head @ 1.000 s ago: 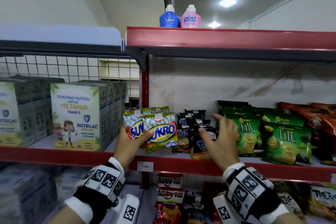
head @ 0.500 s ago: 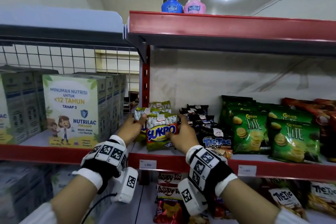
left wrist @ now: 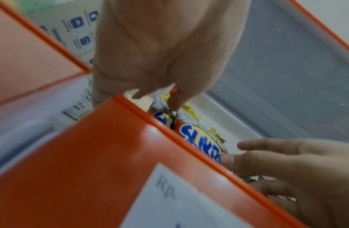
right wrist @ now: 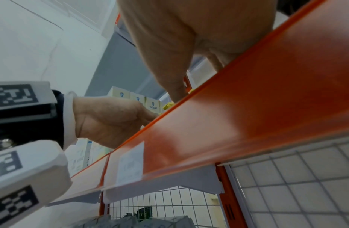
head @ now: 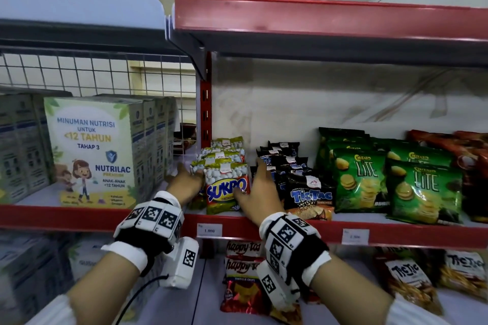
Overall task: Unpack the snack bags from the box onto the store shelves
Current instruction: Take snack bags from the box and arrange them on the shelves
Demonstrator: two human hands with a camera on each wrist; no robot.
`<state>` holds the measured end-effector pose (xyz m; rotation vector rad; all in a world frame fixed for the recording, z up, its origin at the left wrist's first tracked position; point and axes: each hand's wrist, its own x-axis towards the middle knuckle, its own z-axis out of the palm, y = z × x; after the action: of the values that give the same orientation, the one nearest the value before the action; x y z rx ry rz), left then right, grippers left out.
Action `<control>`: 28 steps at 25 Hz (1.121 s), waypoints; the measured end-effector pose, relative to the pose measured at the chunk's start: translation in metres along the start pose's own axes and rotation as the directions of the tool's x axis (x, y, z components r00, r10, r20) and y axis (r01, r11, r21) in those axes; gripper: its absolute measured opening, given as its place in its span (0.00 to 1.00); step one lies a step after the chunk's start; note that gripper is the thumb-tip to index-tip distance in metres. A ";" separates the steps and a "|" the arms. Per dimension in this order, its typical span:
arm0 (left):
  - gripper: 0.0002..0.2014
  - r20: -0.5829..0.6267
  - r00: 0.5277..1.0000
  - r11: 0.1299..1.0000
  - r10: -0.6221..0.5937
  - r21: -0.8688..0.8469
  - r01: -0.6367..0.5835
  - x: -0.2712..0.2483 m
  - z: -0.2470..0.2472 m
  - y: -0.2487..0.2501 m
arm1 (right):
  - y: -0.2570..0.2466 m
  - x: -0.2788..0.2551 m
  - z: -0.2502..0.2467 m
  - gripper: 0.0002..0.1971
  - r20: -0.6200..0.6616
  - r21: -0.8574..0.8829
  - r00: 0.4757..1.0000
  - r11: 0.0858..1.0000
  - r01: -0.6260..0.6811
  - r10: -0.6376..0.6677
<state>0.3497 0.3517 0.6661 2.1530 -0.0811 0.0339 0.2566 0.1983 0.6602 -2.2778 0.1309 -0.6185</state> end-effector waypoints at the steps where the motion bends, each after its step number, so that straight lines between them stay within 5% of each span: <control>1: 0.28 -0.086 0.996 1.000 -0.006 -0.027 0.004 -0.006 0.001 0.001 | -0.001 -0.004 -0.002 0.40 -0.046 -0.004 0.999 1.000 0.030 -0.030; 5: 0.18 -0.396 0.897 0.953 0.194 -0.143 -0.269 -0.045 0.011 0.010 | 0.002 -0.018 -0.018 0.34 -0.210 0.036 0.957 0.976 0.214 -0.202; 10: 0.07 -0.468 0.824 0.832 0.319 -0.277 -0.480 -0.089 0.050 0.024 | 0.026 -0.039 -0.052 0.08 -0.293 0.079 0.880 0.908 0.412 -0.374; 17: 0.05 -0.351 0.887 0.761 0.301 -0.472 -0.445 -0.176 0.157 0.047 | 0.116 -0.093 -0.121 0.04 -0.296 0.054 0.867 0.899 0.434 -0.401; 22: 0.04 -0.268 0.925 0.770 0.267 -0.518 -0.373 -0.234 0.266 0.062 | 0.215 -0.140 -0.183 0.05 -0.190 0.086 0.929 0.937 0.339 -0.319; 28: 0.04 -0.034 0.984 0.844 0.174 -0.510 -0.166 -0.282 0.402 0.041 | 0.333 -0.201 -0.220 0.09 -0.005 0.045 0.986 0.985 0.166 -0.166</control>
<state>0.0623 0.0065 0.4627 1.6046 -0.2611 0.0908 0.0071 -0.1253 0.4790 -2.2596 -0.0725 -0.7015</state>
